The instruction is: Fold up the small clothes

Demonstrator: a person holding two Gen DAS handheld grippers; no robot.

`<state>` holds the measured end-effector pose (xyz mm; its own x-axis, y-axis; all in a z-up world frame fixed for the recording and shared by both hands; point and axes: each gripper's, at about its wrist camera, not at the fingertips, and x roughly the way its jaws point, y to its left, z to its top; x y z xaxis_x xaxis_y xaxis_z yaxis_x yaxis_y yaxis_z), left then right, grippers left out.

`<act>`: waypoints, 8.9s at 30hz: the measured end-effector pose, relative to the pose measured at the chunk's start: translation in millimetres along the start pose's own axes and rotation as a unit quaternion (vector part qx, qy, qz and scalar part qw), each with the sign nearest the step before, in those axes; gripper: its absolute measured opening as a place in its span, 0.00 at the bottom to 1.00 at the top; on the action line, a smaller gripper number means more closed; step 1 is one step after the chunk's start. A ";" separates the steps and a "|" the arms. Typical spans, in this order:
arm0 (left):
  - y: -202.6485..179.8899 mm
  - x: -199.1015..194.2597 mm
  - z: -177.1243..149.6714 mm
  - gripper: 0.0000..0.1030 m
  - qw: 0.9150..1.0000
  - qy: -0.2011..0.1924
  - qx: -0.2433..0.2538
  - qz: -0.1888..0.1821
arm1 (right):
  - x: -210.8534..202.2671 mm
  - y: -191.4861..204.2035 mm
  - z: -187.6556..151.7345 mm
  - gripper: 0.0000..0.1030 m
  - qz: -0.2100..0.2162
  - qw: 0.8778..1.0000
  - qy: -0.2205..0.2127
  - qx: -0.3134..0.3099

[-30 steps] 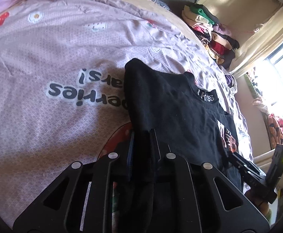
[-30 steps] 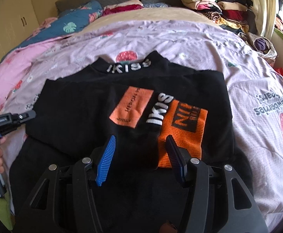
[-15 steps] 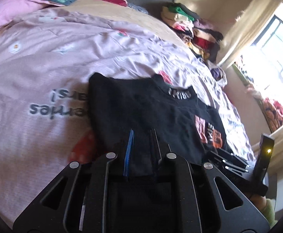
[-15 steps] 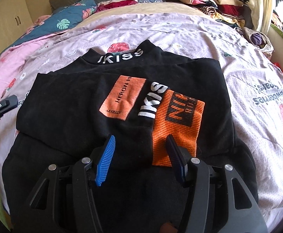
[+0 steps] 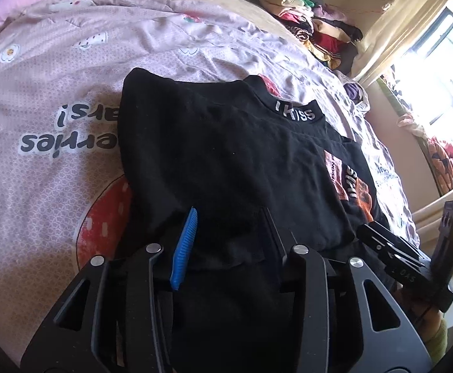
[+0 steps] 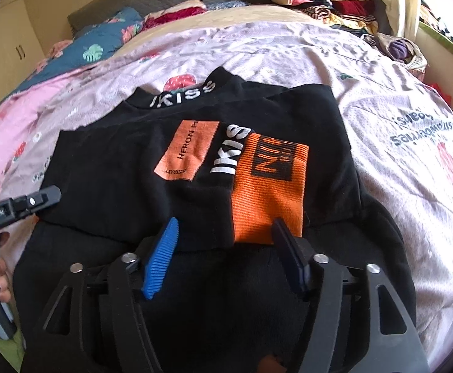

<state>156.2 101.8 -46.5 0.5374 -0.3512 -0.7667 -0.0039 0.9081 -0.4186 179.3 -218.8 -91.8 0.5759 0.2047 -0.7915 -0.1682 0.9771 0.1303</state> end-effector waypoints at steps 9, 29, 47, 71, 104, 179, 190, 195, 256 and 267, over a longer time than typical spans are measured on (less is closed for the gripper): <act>-5.6 -6.1 -2.3 0.43 1.000 -0.002 0.001 0.001 | -20.8 1.5 -4.7 0.90 0.012 1.000 -0.019 0.013; -19.4 -27.6 -2.3 0.89 1.000 -0.019 0.013 0.003 | -47.8 3.2 -5.7 0.96 0.022 0.998 -0.053 0.028; -33.5 -51.8 -2.2 0.91 0.999 -0.041 0.024 0.006 | -86.7 13.2 -2.9 0.96 0.030 0.996 -0.084 0.019; -38.3 -96.4 -20.1 0.91 0.997 -0.062 0.040 0.006 | -141.6 14.9 -27.8 0.96 0.053 0.992 -0.110 -0.013; -7.0 -112.7 -75.8 0.91 0.997 -0.029 0.026 0.070 | -161.1 -25.3 -84.2 0.96 0.034 0.996 -0.085 -0.011; 11.3 -94.4 -198.0 0.53 0.996 0.085 0.031 0.010 | -138.5 -112.8 -173.3 0.60 0.036 0.999 0.023 0.024; 21.5 -101.1 -198.7 0.26 0.996 0.079 0.029 0.018 | -116.3 -129.8 -182.3 0.36 0.040 0.996 0.062 0.054; 22.3 -108.4 -189.3 0.06 0.997 0.069 0.036 0.010 | -137.5 -134.2 -184.0 0.08 0.035 0.997 0.036 0.059; 7.4 -158.6 -53.4 0.03 0.990 -0.133 0.021 -0.036 | -191.3 -102.6 -24.5 0.07 0.009 0.984 -0.169 0.058; 13.4 -152.4 -30.9 0.03 0.989 -0.144 0.000 -0.034 | -177.5 -95.5 13.3 0.07 -0.006 0.983 -0.176 0.047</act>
<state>48.1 160.5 49.7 0.7545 -0.3324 -0.5659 0.0415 0.8847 -0.4644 103.8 -347.7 44.1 0.8212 0.1850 -0.5399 -0.0951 0.9771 0.1902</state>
